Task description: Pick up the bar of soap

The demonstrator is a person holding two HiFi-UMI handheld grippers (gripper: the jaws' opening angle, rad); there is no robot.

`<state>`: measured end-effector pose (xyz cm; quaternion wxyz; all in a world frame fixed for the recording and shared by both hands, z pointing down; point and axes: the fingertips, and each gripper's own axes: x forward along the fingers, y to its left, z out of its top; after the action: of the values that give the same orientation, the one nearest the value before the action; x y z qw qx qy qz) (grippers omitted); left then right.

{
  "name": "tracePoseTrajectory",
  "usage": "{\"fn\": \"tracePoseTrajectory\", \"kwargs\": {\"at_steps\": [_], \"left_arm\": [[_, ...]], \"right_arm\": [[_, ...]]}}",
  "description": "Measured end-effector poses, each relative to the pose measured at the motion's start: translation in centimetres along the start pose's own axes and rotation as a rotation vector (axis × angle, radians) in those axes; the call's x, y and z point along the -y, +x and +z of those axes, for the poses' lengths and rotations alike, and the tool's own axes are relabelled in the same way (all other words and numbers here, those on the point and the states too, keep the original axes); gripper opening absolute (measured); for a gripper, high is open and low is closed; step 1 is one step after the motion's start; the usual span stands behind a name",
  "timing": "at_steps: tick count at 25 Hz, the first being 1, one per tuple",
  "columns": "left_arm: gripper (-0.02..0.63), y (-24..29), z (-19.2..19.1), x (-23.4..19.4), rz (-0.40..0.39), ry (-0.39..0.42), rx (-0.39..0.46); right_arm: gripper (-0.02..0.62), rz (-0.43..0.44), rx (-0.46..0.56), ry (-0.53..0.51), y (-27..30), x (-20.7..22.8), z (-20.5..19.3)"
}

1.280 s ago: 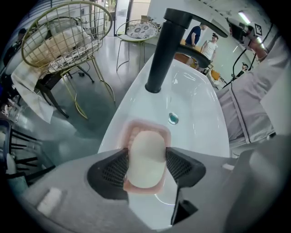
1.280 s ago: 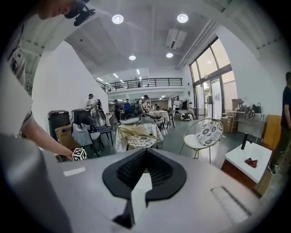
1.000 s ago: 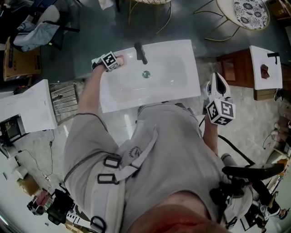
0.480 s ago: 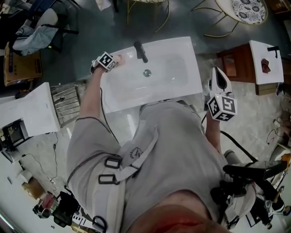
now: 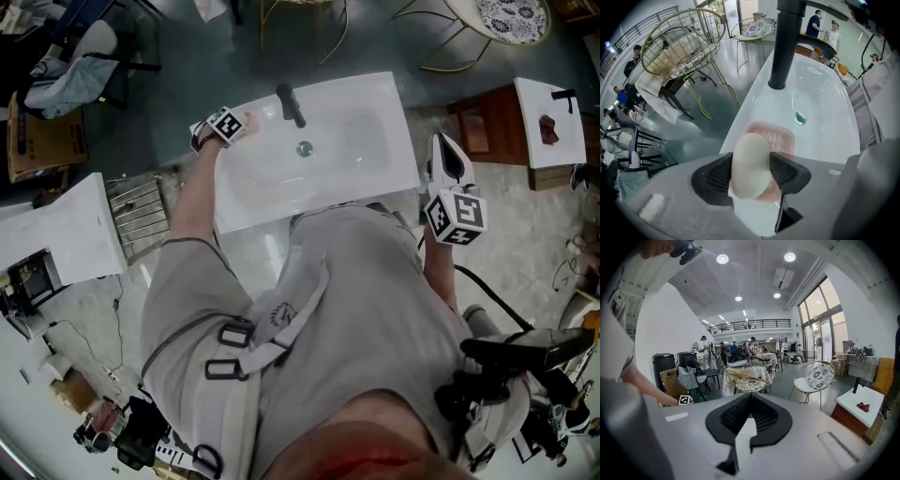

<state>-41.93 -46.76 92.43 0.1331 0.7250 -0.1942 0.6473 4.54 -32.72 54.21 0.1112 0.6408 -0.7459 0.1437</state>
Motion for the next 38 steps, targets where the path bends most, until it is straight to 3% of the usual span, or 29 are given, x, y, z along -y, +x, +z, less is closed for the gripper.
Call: {"fn": "tracePoseTrajectory", "kwargs": {"at_steps": [6,7,8,10,14,19,21,22,24,27,31,38], "left_arm": [[0.216,-2.0,1.7,-1.0,0.031,-0.04,0.129],[0.194,-2.4,1.7,-1.3,0.04,-0.047,0.145],[0.109,-2.8,1.7,-1.6,0.051,-0.056,0.155],[0.1,-3.3,0.7,-1.7,0.048,-0.084,0.129],[0.101,-2.1,-0.7,0.5,-0.038,-0.107,0.084],[0.114,-0.7,0.2,0.3,0.038,-0.072,0.077],[0.11,-0.2,-0.6,0.5,0.042,-0.106,0.055],[0.107,0.0,-0.8,1.3,0.006,-0.151,0.069],[0.106,-0.1,-0.2,2.3,-0.067,-0.247,0.158],[0.106,-2.1,-0.6,0.7,-0.003,-0.366,0.25],[0.106,-7.2,1.0,-0.7,0.054,-0.551,0.491],[0.107,-18.1,3.3,-1.1,0.198,-0.651,0.801]], "right_arm": [[0.002,-0.02,0.003,0.004,-0.2,1.4,0.3],[0.002,-0.02,0.004,0.005,-0.1,1.6,0.3],[0.002,-0.018,0.006,0.006,0.0,1.6,0.3],[0.002,-0.008,0.01,0.006,0.2,1.5,0.3],[0.002,0.028,0.008,0.008,0.6,0.4,-0.2],[0.002,0.043,0.0,0.002,0.8,0.3,-0.6],[0.002,0.036,-0.006,0.0,0.5,0.4,-1.0],[0.002,0.033,-0.008,0.0,0.3,0.5,-1.2],[0.002,0.026,-0.006,0.003,0.0,0.9,-1.1],[0.002,0.022,-0.001,0.011,-0.1,1.7,-0.7],[0.002,0.045,0.01,0.022,0.8,2.3,0.4],[0.002,0.135,0.078,-0.011,3.3,0.6,3.6]]}}
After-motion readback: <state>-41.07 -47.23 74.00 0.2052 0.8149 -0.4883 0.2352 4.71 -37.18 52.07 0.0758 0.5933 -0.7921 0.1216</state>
